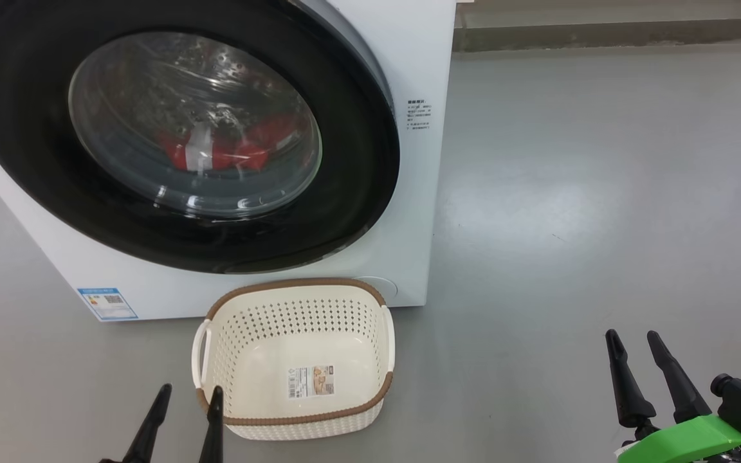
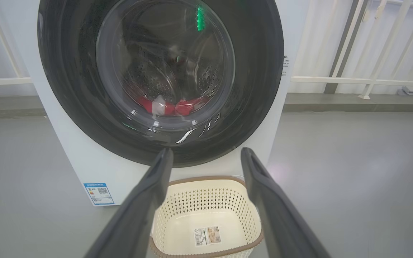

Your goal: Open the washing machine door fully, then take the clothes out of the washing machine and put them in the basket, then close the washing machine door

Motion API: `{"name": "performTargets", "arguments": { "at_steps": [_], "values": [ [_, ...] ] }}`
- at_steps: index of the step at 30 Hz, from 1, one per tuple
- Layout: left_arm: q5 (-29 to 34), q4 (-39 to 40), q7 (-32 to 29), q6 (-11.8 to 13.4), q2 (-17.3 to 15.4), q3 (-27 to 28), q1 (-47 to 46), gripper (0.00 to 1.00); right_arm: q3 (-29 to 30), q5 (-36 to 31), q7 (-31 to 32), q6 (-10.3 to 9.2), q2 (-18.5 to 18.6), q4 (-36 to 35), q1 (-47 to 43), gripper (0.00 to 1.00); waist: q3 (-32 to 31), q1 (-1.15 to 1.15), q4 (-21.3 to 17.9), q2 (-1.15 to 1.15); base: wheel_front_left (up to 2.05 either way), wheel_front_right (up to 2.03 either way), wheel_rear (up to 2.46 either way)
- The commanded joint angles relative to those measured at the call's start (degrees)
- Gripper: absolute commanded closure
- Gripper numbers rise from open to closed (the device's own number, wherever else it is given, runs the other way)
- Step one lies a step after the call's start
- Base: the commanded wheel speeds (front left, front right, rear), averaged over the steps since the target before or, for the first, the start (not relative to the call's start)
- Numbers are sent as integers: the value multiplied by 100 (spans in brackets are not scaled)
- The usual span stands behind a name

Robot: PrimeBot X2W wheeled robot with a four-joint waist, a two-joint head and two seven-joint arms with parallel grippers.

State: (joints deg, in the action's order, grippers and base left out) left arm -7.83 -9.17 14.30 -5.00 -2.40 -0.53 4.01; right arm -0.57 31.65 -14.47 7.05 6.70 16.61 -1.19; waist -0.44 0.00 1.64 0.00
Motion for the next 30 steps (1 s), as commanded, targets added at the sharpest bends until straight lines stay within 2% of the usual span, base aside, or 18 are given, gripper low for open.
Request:
{"name": "performTargets", "arguments": {
  "at_steps": [1,8,9,10,11,12,17,23,30],
  "values": [
    [-40,117,70,50,-48,184,-25,0,-103,-66,-52,44,74,-144,19,0,-9,0,5,0,0,0,0],
    [-57,134,70,56,-48,149,-22,0,-117,-15,-52,44,82,-233,6,0,-14,0,40,0,0,0,0],
    [-59,138,70,57,-48,138,-26,0,-132,20,-52,44,78,-265,11,4,-9,0,50,0,0,0,0],
    [-65,143,70,59,-48,129,-29,0,-162,70,-52,44,74,-299,22,58,-2,0,60,0,0,0,0],
    [-73,147,70,64,-48,120,-33,0,-205,142,-52,44,68,-323,38,89,6,0,71,0,0,0,0],
    [-80,150,70,69,-48,110,-37,0,-265,228,-52,44,69,-343,63,100,15,0,82,0,0,0,0],
    [-108,158,70,86,-48,51,-78,0,-412,750,-52,44,37,-455,417,100,111,0,146,0,0,0,0],
    [-144,147,70,69,-48,-34,-262,0,-653,1338,-52,44,5,-420,1280,100,340,0,281,0,0,0,0],
    [-175,125,70,41,-48,-122,-471,0,-817,1563,-52,44,52,-209,2345,100,622,0,509,0,0,0,0]
  ]
}}
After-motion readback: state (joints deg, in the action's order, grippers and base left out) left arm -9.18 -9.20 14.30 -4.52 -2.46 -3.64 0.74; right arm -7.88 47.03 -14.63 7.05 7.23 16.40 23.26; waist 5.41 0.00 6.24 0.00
